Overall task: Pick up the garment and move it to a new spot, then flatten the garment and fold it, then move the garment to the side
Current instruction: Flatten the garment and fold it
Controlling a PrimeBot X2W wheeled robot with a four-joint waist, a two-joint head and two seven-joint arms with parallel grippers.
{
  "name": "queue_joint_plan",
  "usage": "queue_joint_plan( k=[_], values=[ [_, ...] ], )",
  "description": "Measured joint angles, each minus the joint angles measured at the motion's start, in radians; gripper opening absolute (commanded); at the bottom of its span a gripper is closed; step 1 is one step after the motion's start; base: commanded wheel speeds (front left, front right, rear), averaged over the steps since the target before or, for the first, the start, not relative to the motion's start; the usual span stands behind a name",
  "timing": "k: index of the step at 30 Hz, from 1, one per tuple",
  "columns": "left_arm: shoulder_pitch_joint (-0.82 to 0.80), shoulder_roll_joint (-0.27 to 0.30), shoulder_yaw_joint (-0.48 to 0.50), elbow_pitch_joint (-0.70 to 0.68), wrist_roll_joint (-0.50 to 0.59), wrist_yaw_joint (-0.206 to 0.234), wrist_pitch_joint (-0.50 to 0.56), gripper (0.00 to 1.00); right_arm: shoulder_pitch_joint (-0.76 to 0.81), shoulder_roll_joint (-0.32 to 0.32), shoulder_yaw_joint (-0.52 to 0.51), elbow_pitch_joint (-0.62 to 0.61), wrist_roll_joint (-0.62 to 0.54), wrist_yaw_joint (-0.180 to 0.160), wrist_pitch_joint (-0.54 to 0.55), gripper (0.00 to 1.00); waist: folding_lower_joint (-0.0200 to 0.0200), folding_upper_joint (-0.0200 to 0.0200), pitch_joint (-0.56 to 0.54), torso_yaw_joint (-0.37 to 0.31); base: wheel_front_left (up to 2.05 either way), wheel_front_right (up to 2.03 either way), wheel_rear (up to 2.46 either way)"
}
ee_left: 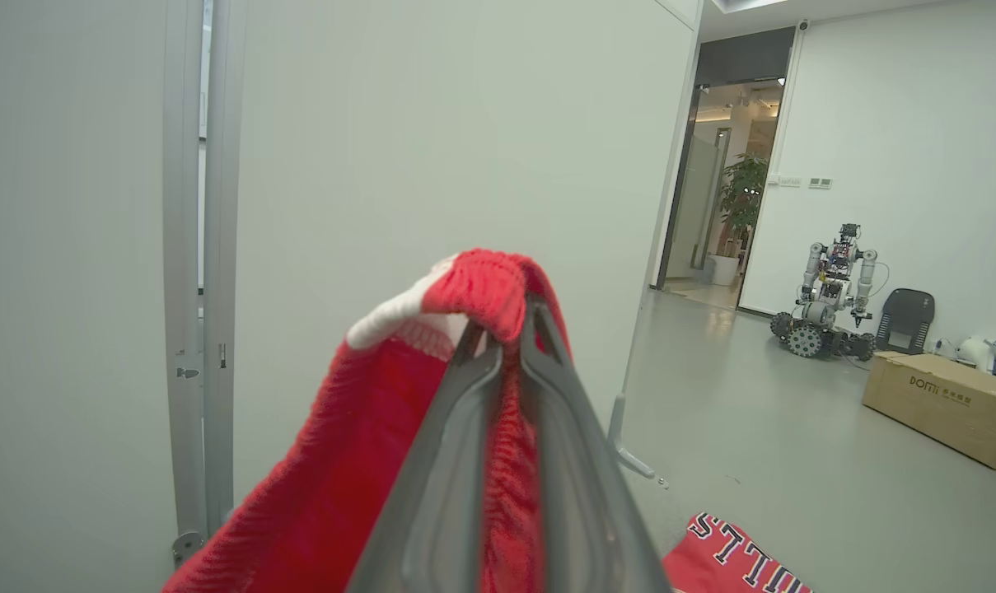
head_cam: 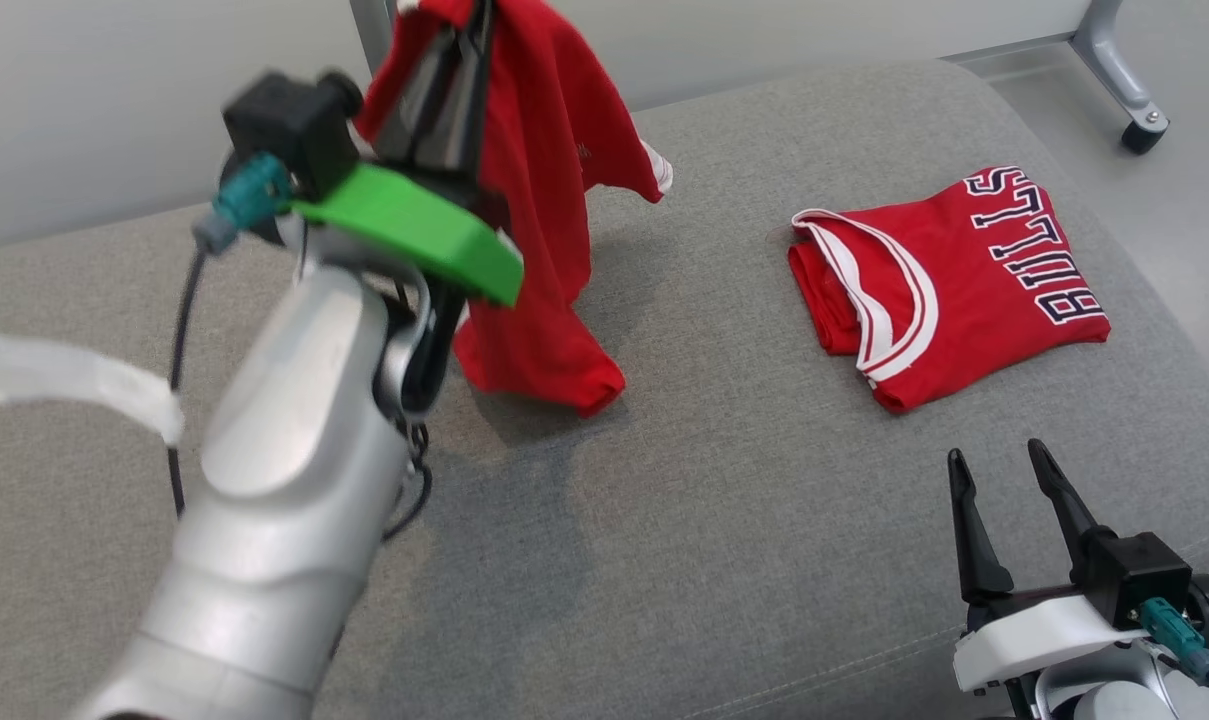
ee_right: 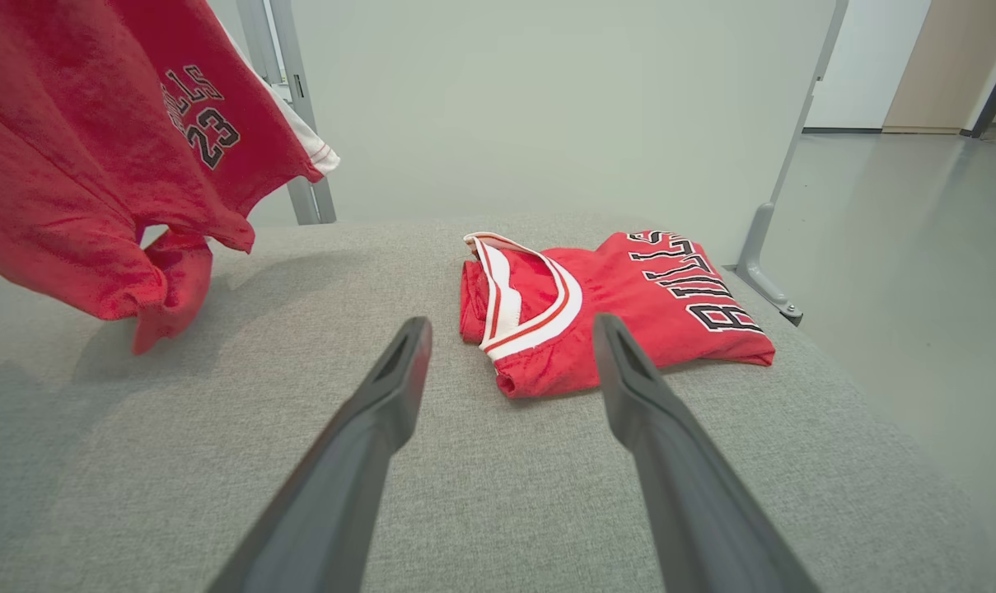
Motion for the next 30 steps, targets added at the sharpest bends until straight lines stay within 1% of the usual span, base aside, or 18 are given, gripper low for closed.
queue_joint_plan(
  k=[3,5,9,12,13,16,17,18,19,20,22,24,26,30],
  values=[
    [0.186,-0.007,0.001,-0.111,0.036,-0.011,0.0,0.0,0.014,0.0,-0.005,-0.001,0.006,0.0,0.0,1.0,0.0,0.0,-0.005,0.005,0.0,0.0,0.0],
    [0.319,-0.008,-0.019,-0.159,0.064,-0.02,0.0,0.0,0.027,0.0,-0.01,0.0,0.011,0.0,0.0,1.0,0.0,-0.0001,-0.007,0.013,0.0,0.0,0.0],
    [0.56,-0.004,-0.055,-0.164,0.103,-0.028,0.001,0.0,0.041,0.0,-0.017,0.002,0.012,0.0,0.0,1.0,0.0,0.0,-0.007,0.038,0.0,0.0,0.0],
    [0.666,0.001,-0.082,-0.158,0.132,-0.032,0.0,0.0,0.044,0.0,-0.018,0.005,0.01,0.0,0.0,1.0,0.0,-0.0001,-0.006,0.061,0.0,0.0,0.0],
    [0.695,0.002,-0.088,-0.152,0.137,-0.032,0.0,0.0,0.044,0.0,-0.018,0.006,0.01,0.0,0.0,1.0,0.0,0.0,-0.006,0.07,0.0,0.0,0.0],
    [0.76,0.001,-0.06,-0.141,0.16,-0.033,0.0,0.0,0.044,0.0,-0.017,0.011,0.005,0.0,0.0,1.0,0.0,-0.0001,-0.006,0.096,0.0,0.0,0.0],
    [0.774,0.0,-0.035,-0.141,0.165,-0.033,0.0,0.0,0.045,0.0,-0.016,0.012,0.003,0.0,0.0,1.0,0.0,0.0,-0.006,0.104,0.0,0.0,0.0],
    [0.788,-0.002,-0.004,-0.143,0.171,-0.033,0.0,0.02,0.046,0.0,-0.014,0.012,0.0,0.0,0.0,1.0,0.0,0.0,-0.007,0.113,0.0,0.0,0.0],
    [0.799,-0.003,0.025,-0.148,0.186,-0.033,0.0,0.07,0.048,0.0,-0.012,0.012,-0.001,0.0,0.0,1.0,0.0,0.0,-0.008,0.122,0.0,0.0,0.0],
    [0.811,-0.006,0.056,-0.154,0.192,-0.033,0.0,0.09,0.05,0.0,-0.012,0.014,-0.001,0.0,0.0,1.0,0.0,-0.0001,-0.009,0.131,0.0,0.0,0.0],
    [0.831,-0.01,0.111,-0.171,0.209,-0.033,0.0,0.09,0.055,0.0,-0.012,0.015,-0.007,0.0,0.0,1.0,0.0,0.0,-0.012,0.147,0.0,0.0,0.0],
    [0.844,-0.016,0.156,-0.183,0.23,-0.033,0.0,0.12,0.06,0.0,-0.012,0.016,-0.009,0.0,0.0,1.0,0.0,-0.0001,-0.015,0.163,0.0,0.0,0.0],
    [0.855,-0.018,0.188,-0.186,0.238,-0.033,0.0,0.07,0.062,0.0,-0.012,0.018,-0.011,0.0,0.0,1.0,0.0,0.0,-0.018,0.178,0.0,0.0,0.0],
    [0.874,-0.007,0.185,-0.177,0.233,-0.033,0.0,0.02,0.064,0.0,-0.004,0.02,-0.017,0.0,0.0,1.0,0.0,-0.0001,-0.023,0.201,0.0,0.0,0.0]
  ],
)
